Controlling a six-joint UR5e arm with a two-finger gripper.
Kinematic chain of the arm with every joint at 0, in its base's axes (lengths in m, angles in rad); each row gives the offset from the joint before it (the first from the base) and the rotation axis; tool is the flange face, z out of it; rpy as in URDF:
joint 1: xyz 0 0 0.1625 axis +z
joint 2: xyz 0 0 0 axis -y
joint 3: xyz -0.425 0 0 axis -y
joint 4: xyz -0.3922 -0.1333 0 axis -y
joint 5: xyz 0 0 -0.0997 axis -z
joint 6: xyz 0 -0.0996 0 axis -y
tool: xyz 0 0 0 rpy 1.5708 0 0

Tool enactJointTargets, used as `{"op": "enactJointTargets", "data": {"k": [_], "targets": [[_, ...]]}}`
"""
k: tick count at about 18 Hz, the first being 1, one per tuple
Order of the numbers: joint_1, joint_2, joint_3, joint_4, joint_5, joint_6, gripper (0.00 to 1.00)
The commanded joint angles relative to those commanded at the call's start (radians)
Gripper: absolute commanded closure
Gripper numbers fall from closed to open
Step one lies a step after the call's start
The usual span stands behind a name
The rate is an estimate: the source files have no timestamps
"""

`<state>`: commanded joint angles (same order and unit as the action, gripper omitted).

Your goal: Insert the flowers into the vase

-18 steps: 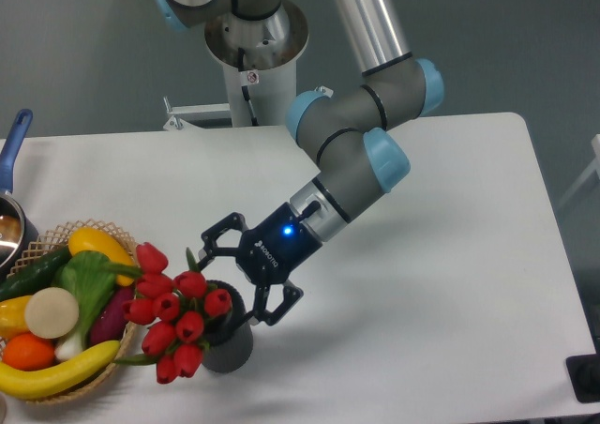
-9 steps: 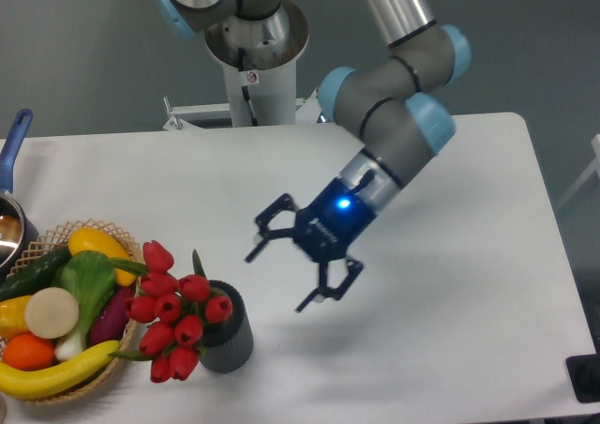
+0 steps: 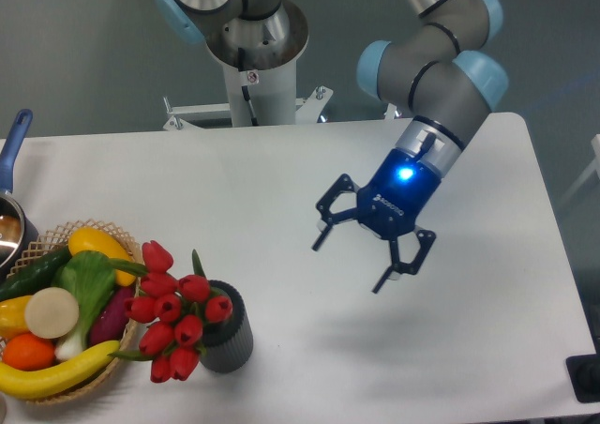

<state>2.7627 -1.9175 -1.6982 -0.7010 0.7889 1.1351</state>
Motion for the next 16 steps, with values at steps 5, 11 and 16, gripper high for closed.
{"op": "enactJointTargets", "data": {"k": [5,11,16], "targets": [[-0.015,0.005,-0.008,-0.002,0.355,0.032,0.0],[-0.058,0.025,-0.014,-0.121,0.596,0.034,0.0],[-0.1,0.026,-0.026,-0.15,0.742,0.113,0.0]]}}
